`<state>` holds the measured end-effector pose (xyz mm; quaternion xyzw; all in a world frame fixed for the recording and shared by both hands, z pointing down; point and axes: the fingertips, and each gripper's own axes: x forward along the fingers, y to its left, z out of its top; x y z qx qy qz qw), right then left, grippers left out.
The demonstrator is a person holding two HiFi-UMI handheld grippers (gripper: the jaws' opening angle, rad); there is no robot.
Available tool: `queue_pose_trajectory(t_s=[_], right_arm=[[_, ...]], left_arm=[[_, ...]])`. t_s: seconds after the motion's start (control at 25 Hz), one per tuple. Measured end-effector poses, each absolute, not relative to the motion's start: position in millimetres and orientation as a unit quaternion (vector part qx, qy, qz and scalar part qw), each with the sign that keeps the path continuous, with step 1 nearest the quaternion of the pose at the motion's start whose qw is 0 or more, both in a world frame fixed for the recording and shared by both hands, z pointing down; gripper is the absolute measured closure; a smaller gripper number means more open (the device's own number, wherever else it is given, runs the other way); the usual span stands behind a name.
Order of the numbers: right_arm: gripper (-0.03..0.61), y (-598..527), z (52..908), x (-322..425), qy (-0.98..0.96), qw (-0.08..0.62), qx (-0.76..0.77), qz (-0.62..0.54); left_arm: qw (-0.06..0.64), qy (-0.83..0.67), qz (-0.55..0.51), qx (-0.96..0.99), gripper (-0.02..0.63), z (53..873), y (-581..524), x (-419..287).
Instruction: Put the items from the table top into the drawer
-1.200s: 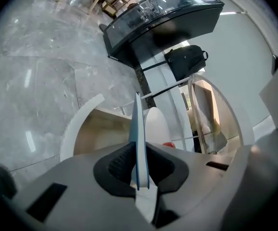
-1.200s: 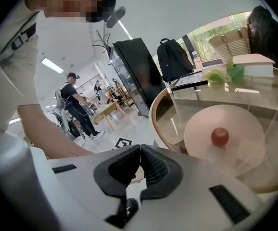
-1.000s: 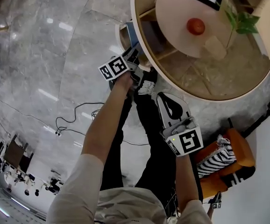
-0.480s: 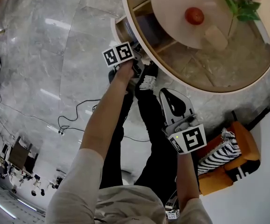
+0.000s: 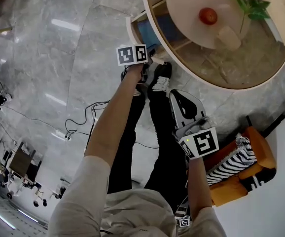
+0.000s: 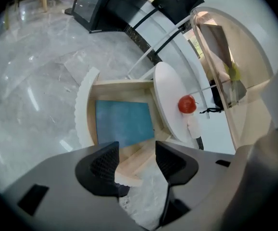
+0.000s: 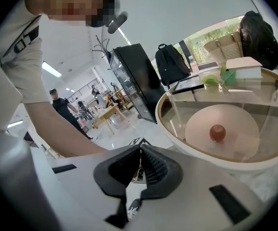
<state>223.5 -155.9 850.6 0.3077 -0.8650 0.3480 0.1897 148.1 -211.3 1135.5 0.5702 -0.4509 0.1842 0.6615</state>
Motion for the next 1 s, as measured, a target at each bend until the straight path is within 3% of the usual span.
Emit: queue_pose_trajectory(t_s=[0.4, 0.68, 1.0], right_arm=[[0.544, -148.4, 801.8, 211.2, -0.857, 0.211, 0.327, 0.338], [0.543, -143.6, 731.3, 199.3, -0.844, 0.232, 0.369, 0.313], [0.543, -124.4, 632.0, 189.1, -0.826, 0.248, 0.416, 0.286]], left_arm=[[0.516, -0.444, 0.284, 0.675, 0.385, 1038.9, -191.1, 118.8], [0.425, -0.447, 0.287, 0.733, 0.385, 912.1, -175.6, 95.8], [0.368, -0.427, 0.277, 0.778, 0.385, 752.9, -120.3, 81.9]])
